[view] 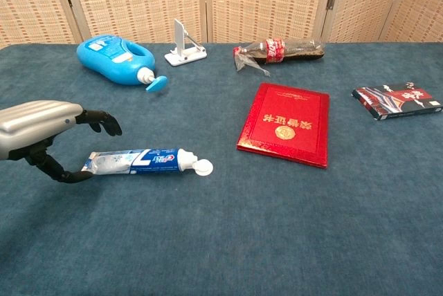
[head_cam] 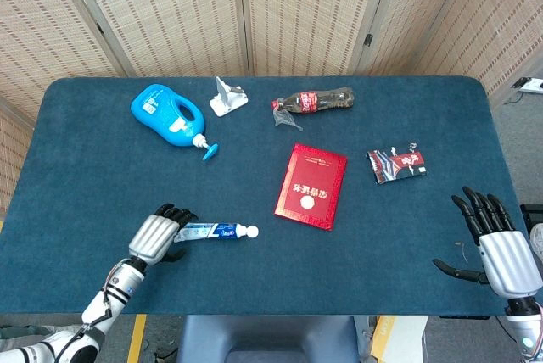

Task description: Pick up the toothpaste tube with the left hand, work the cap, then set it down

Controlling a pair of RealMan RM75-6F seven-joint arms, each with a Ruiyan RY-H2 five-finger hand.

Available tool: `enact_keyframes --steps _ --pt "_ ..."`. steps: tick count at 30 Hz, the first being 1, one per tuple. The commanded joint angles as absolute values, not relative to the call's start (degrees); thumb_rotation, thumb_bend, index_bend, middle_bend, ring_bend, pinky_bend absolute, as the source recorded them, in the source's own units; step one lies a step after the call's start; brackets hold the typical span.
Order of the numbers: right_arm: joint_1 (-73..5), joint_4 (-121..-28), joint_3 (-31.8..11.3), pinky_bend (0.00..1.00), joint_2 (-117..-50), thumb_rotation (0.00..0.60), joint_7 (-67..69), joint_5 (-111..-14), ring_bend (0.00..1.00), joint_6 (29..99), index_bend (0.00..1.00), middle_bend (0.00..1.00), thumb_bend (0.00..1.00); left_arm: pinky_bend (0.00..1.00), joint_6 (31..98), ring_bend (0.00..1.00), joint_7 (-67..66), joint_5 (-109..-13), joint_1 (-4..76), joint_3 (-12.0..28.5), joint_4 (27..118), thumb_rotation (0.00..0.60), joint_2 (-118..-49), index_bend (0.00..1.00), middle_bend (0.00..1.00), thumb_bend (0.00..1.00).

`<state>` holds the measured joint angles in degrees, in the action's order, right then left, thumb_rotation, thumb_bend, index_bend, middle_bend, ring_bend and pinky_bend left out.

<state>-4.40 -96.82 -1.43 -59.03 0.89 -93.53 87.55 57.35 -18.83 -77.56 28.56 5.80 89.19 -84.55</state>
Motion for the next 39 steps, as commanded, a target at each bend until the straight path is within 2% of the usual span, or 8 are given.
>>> enact_keyframes --steps 1,26,33,39 --pt "-4.3 -96.7 -1.4 0.00 -59.0 0.416 1.1 -93.5 0.00 87.6 0.00 0.00 0.00 0.19 56.3 0.27 -20.6 -75.5 29.7 6.2 87.9 0.600 -86.5 0.27 0.28 0.31" --pt "-3.8 -95.8 -1.4 0.00 -59.0 0.413 2.6 -93.2 0.00 88.1 0.00 0.00 0.00 0.24 56.1 0.36 -23.4 -70.2 33.9 7.0 81.3 0.600 -93.8 0.37 0.35 0.32" --pt "-3.8 -96.0 -1.4 0.00 -58.9 0.415 2.6 -93.3 0.00 88.3 0.00 0.00 0.00 0.27 56.3 0.44 -21.5 -70.2 34.4 7.0 79.2 0.600 -94.7 0.45 0.44 0.36" --pt "-3.6 -96.2 -1.4 0.00 -58.8 0.417 2.5 -93.3 0.00 88.5 0.00 0.00 0.00 0.35 56.3 0.54 -18.1 -71.6 34.7 6.9 77.5 0.600 -94.7 0.55 0.56 0.45"
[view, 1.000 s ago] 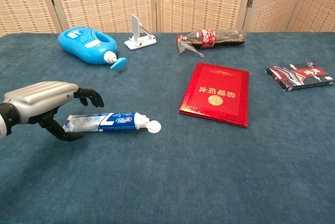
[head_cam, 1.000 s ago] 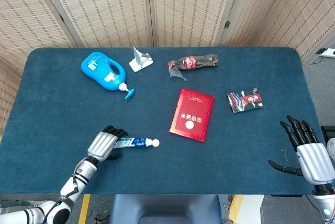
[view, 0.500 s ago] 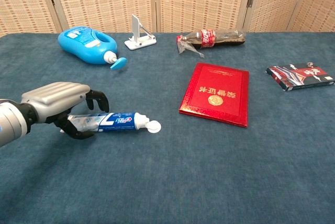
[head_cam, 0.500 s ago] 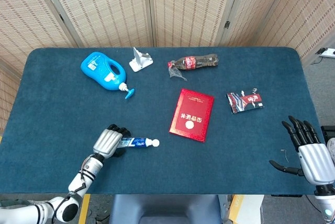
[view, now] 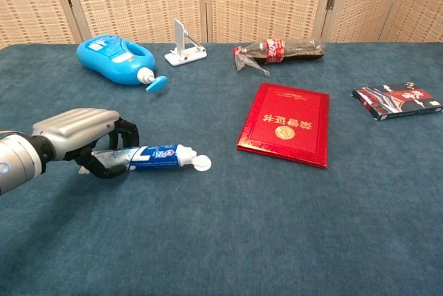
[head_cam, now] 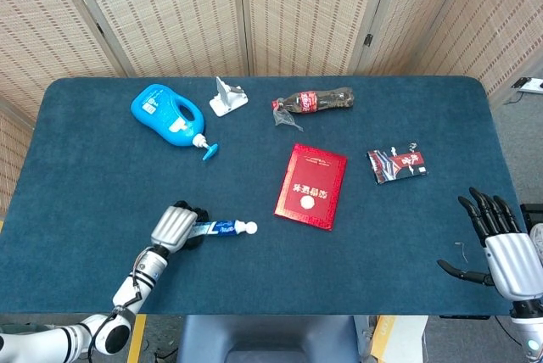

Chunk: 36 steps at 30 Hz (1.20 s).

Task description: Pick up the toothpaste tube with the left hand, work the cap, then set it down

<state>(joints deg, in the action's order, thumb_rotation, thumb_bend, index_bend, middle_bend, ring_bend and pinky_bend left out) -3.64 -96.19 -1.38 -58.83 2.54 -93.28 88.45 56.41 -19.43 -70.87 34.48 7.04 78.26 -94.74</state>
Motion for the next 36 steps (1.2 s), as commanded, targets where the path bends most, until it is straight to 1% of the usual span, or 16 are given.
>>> enact_keyframes --steps 1,4,6,13,19,22,26,30,36 --pt "-3.7 -96.3 -1.4 0.00 -58.8 0.417 2.5 -93.3 0.00 88.5 0.00 0.00 0.00 0.37 56.1 0.56 -17.2 -72.1 34.8 6.8 77.2 0.600 -94.5 0.57 0.58 0.47" --pt "-3.8 -96.5 -1.4 0.00 -58.8 0.416 2.3 -93.5 0.00 88.3 0.00 0.00 0.00 0.42 56.4 0.60 -13.8 -74.5 35.0 6.4 75.9 0.600 -93.9 0.60 0.62 0.54" --pt "-3.9 -96.6 -1.4 0.00 -58.7 0.416 2.3 -93.6 0.00 88.1 0.00 0.00 0.00 0.46 56.7 0.62 -11.2 -76.3 35.2 6.1 75.0 0.600 -93.5 0.61 0.64 0.57" --pt "-5.6 -97.7 -1.8 0.00 -58.3 0.416 3.1 -95.1 0.00 86.9 0.00 0.00 0.00 0.57 60.9 0.66 1.9 -85.3 36.1 5.1 72.7 0.600 -90.2 0.65 0.69 0.58" --pt "-9.2 -100.2 -2.7 0.00 -57.5 0.416 1.8 -97.2 0.00 83.5 0.00 0.00 0.00 0.58 65.4 0.68 9.8 -91.4 37.6 5.2 74.7 0.600 -86.9 0.68 0.71 0.59" --pt "-12.2 -102.2 -3.6 0.00 -57.2 0.415 1.9 -98.0 0.00 80.2 0.00 0.00 0.00 0.58 67.2 0.68 12.4 -93.9 38.7 5.4 77.3 0.600 -84.9 0.68 0.72 0.59" --pt "-16.4 -103.7 -5.4 0.00 -57.8 0.415 2.2 -97.7 0.00 76.0 0.00 0.00 0.00 0.58 67.4 0.69 15.2 -95.3 39.9 5.5 81.1 0.600 -82.4 0.69 0.72 0.60" --pt "-20.7 -104.3 -7.5 0.00 -60.0 0.416 2.0 -96.7 0.00 72.1 0.00 0.00 0.00 0.58 67.2 0.69 16.6 -96.0 40.9 5.8 84.9 0.600 -79.9 0.69 0.73 0.60" --pt "-25.2 -104.3 -9.6 0.00 -63.3 0.415 1.6 -94.6 0.00 68.2 0.00 0.00 0.00 0.58 67.3 0.70 19.0 -95.9 41.3 5.7 89.0 0.600 -77.9 0.71 0.74 0.60"
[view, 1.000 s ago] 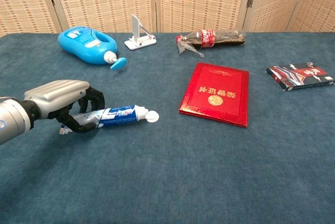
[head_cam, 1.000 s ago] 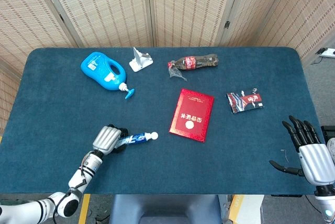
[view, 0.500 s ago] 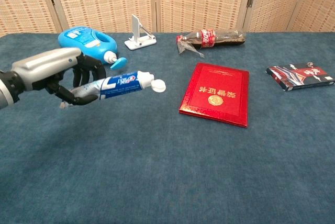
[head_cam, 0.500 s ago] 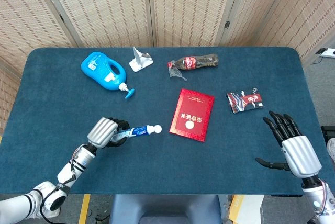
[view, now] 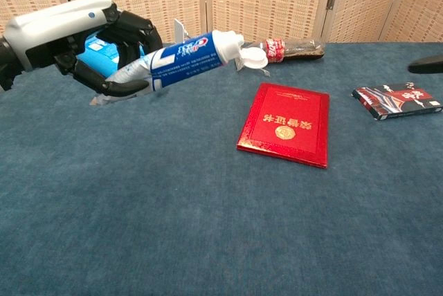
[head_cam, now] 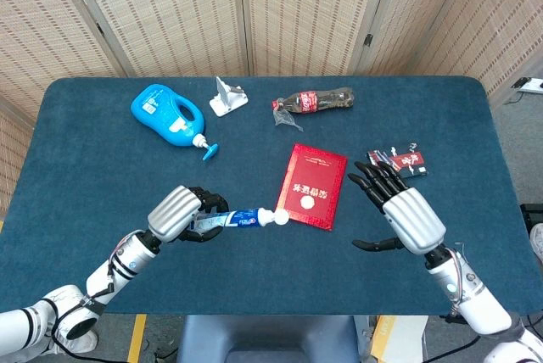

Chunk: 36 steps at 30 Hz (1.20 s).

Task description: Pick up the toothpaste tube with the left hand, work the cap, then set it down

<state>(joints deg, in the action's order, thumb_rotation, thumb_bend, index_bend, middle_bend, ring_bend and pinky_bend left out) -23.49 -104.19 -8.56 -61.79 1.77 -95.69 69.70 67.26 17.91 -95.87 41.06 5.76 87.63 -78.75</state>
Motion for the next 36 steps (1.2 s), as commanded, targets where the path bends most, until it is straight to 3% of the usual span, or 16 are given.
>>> enact_keyframes --steps 1,19,36 --pt "-26.0 -104.3 -9.9 0.00 -63.9 0.414 1.5 -94.3 0.00 67.6 0.00 0.00 0.00 0.58 67.2 0.71 19.5 -95.7 41.4 5.6 89.7 0.600 -77.5 0.71 0.74 0.60" --pt "-34.7 -102.2 -12.6 0.00 -71.1 0.415 -1.3 -90.8 0.00 62.3 0.00 0.00 0.00 0.58 67.7 0.71 20.6 -96.1 41.5 4.9 95.4 0.600 -74.4 0.72 0.75 0.61" --pt "-38.7 -101.0 -13.6 0.00 -74.3 0.415 -4.0 -88.7 0.00 61.9 0.00 0.00 0.00 0.58 65.9 0.73 17.7 -95.6 42.1 4.1 93.9 0.600 -74.9 0.73 0.77 0.62"
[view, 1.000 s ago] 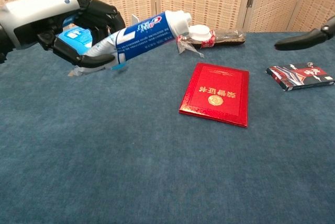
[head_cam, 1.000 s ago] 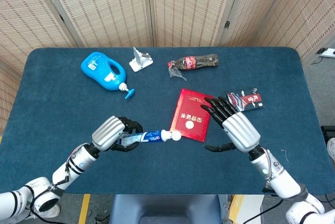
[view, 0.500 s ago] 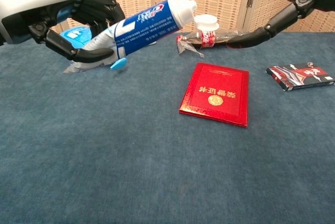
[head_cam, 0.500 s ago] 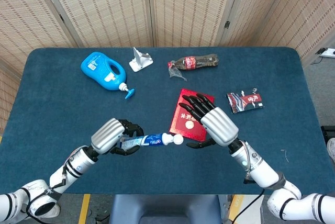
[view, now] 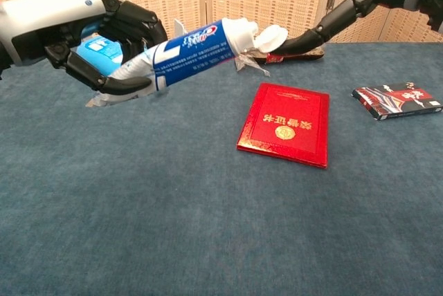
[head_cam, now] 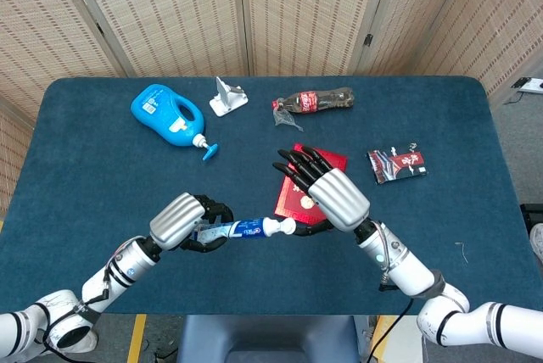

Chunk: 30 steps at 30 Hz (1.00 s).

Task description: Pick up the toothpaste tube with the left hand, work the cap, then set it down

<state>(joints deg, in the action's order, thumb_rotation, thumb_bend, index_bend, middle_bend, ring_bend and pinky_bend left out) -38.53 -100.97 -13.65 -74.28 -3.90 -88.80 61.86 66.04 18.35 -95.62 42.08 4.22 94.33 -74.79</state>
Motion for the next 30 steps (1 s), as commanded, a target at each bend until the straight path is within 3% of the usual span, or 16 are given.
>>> enact_keyframes --steps 1,17,22,27,30 --pt "-38.8 -101.0 -13.6 0.00 -74.2 0.416 -4.1 -88.6 0.00 61.9 0.00 0.00 0.00 0.58 65.8 0.73 17.3 -95.6 42.1 4.0 93.7 0.600 -75.1 0.73 0.77 0.62" --pt "-40.8 -102.0 -13.5 0.00 -75.2 0.415 -4.6 -86.6 0.00 61.4 0.00 0.00 0.00 0.58 65.6 0.73 15.1 -94.0 41.6 3.8 93.0 0.600 -75.9 0.74 0.77 0.63" --pt "-40.4 -104.6 -13.4 0.00 -73.3 0.409 -3.1 -86.3 0.00 61.7 0.00 0.00 0.00 0.58 69.3 0.73 19.5 -93.9 39.8 3.9 90.8 0.600 -77.7 0.74 0.77 0.63" --pt "-41.7 -110.0 -13.9 0.00 -68.3 0.380 0.6 -84.7 0.00 57.7 0.00 0.00 0.00 0.58 73.9 0.72 24.7 -95.1 38.5 4.4 87.1 0.600 -81.1 0.73 0.77 0.63" --pt "-42.8 -112.4 -14.5 0.00 -66.1 0.340 1.3 -83.6 0.00 55.5 0.00 0.00 0.00 0.57 76.7 0.72 26.7 -96.0 38.1 5.0 84.8 0.600 -83.6 0.73 0.77 0.63"
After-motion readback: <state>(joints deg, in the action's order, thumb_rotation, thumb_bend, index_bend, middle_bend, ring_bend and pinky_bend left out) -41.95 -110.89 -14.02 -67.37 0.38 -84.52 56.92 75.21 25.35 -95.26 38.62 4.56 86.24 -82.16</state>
